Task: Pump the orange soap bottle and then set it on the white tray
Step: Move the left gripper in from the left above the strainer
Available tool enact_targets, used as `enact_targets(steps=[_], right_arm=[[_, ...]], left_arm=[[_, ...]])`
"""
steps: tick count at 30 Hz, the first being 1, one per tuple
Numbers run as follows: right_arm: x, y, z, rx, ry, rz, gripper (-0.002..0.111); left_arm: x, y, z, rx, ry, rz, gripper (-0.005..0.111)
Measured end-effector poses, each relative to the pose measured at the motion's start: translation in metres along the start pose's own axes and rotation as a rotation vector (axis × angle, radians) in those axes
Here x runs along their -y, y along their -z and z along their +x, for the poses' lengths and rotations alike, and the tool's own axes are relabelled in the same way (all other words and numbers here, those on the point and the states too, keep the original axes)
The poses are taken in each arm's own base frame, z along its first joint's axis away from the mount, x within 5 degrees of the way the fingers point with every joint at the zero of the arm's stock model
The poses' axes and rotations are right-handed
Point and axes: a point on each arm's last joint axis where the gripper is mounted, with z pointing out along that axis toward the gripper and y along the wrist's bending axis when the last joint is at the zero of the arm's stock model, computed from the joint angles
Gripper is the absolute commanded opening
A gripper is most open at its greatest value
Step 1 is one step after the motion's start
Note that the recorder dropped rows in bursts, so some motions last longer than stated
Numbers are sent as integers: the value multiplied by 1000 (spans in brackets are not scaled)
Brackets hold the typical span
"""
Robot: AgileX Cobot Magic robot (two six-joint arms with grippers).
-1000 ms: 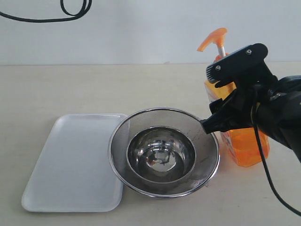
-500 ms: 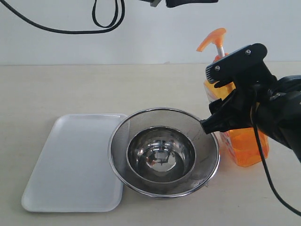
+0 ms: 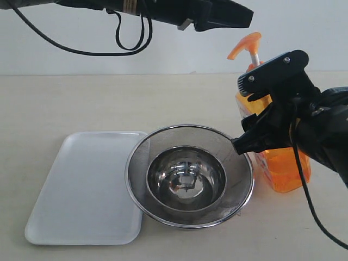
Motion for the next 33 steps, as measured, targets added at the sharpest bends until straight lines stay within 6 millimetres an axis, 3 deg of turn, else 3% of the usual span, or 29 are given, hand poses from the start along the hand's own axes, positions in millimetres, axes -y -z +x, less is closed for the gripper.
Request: enact_targets(steps=[22, 33], right_arm=[[0, 0, 0, 0, -6, 0, 0], [1, 0, 0, -4, -17, 14, 0]], left_arm=[[-3, -13, 11, -13, 28, 21, 5], [-10, -22, 21, 29, 126, 92, 5]])
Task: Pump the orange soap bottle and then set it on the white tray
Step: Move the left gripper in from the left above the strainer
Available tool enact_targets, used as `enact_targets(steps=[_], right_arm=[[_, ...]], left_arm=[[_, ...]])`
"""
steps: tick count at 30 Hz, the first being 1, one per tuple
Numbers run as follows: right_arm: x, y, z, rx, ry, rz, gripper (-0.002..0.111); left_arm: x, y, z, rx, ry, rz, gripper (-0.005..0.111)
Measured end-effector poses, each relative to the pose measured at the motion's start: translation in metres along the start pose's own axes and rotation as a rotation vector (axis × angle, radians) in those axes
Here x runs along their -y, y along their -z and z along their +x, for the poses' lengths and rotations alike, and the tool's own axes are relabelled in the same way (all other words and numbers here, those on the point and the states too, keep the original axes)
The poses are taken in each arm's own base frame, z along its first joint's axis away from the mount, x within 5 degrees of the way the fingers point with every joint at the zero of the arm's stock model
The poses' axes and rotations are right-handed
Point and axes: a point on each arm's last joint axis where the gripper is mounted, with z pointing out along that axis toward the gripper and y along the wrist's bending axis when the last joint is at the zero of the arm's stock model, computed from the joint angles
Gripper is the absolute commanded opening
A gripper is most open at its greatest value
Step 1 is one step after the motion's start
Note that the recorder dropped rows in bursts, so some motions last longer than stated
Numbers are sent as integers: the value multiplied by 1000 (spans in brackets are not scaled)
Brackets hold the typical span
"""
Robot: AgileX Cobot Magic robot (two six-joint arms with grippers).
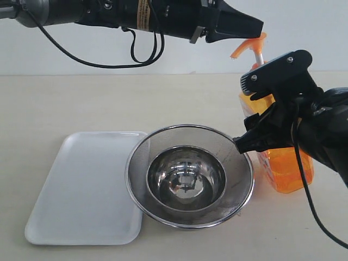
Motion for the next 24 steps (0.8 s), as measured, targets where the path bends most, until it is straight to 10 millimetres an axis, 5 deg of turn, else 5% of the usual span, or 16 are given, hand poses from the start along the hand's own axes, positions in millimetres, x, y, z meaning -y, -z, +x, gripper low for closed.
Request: enact_targets(steps=[24], right_arm=[[0, 0, 0, 0, 2, 0, 0]], left_arm=[[1, 0, 0, -3, -12, 15, 5]])
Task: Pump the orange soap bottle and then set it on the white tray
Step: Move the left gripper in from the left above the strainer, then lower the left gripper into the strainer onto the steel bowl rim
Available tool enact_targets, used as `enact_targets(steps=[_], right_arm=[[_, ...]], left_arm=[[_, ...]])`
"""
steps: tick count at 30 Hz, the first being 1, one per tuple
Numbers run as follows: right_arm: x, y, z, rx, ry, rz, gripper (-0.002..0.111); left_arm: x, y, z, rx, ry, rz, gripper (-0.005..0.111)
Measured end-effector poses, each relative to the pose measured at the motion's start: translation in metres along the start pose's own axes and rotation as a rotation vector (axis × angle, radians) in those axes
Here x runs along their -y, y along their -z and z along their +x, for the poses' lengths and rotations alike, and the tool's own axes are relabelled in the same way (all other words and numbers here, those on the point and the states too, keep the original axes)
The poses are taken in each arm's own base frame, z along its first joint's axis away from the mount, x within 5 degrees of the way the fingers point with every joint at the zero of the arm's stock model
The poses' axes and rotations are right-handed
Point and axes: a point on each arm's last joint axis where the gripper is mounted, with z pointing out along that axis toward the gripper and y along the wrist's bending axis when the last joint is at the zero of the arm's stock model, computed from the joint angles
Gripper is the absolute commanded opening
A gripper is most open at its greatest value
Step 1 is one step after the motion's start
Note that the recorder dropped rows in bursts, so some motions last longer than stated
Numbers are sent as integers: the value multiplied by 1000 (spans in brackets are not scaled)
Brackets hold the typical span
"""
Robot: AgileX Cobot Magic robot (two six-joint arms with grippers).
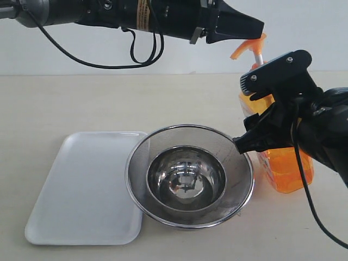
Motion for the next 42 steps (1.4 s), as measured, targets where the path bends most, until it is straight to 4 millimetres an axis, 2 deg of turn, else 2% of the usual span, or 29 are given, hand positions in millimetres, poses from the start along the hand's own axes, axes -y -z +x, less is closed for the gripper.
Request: enact_targets(steps=[6, 8, 11, 15, 18, 21, 26, 31, 36, 42], right_arm=[[-1, 0, 0, 1, 9, -9, 0], [-1, 0, 0, 1, 9, -9, 0], [-1, 0, 0, 1, 7, -7, 0], [0, 0, 0, 1, 5, -5, 0], [1, 0, 0, 2, 3, 6, 0], [2, 0, 0, 4, 1, 27, 0], [4, 0, -1, 6, 1, 39, 0], [4, 0, -1, 6, 0, 41, 0], [4, 0, 0, 6, -2, 44, 0], [4, 0, 0, 6, -2, 44, 0]], left_arm=[[18, 12, -14, -45, -147, -9, 5], [31, 27, -31, -28, -202, -33, 5], [53, 65, -61, 25, -256, -85, 5], [53, 84, -64, 36, -193, -79, 5], [42, 91, -46, 18, -107, -89, 5], [30, 93, -15, -15, -12, -99, 5], [23, 89, 34, -80, 78, -99, 5], [15, 82, 73, -131, 156, -210, 5], [11, 76, 98, -176, 220, -308, 5], [14, 77, 104, -171, 330, -354, 5]])
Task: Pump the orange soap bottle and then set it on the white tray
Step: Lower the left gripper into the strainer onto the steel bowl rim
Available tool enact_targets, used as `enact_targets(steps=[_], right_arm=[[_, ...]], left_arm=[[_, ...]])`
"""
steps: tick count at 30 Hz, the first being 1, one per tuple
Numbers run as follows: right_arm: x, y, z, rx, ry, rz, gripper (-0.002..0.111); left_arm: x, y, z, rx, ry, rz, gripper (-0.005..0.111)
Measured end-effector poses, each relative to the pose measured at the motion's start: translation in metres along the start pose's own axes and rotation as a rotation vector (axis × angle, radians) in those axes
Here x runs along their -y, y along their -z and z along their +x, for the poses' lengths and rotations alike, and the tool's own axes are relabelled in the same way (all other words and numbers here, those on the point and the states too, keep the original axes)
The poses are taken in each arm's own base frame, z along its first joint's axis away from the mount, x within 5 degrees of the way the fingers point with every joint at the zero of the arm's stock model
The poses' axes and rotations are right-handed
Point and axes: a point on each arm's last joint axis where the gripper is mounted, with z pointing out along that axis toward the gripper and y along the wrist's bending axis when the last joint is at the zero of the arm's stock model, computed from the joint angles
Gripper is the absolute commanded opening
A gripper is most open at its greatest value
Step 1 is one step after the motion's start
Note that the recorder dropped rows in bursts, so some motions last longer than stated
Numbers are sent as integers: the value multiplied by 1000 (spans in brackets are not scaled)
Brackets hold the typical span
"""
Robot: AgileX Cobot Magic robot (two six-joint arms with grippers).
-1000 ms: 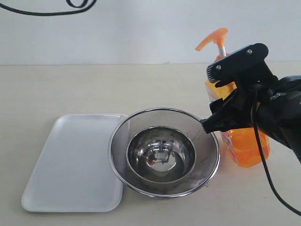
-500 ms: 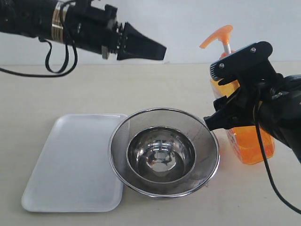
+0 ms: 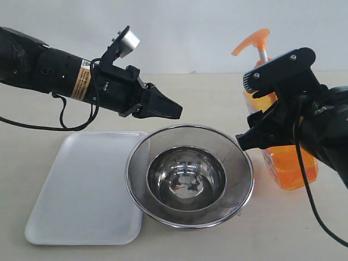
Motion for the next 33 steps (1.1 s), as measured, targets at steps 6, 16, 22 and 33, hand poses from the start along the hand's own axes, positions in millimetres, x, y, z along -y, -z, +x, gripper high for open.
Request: enact_targets(steps=[6, 16, 22, 33], right_arm=[[0, 0, 0, 0, 0, 0, 0], [0, 0, 0, 0, 0, 0, 0], [0, 0, 0, 0, 0, 0, 0], [0, 0, 0, 0, 0, 0, 0]], left_arm=[[21, 19, -12, 62, -46, -71, 5], [71, 7, -22, 183, -119, -362, 5], [80, 1, -17, 207, -201, -507, 5], [70, -24, 33, 12, -141, -399, 5]])
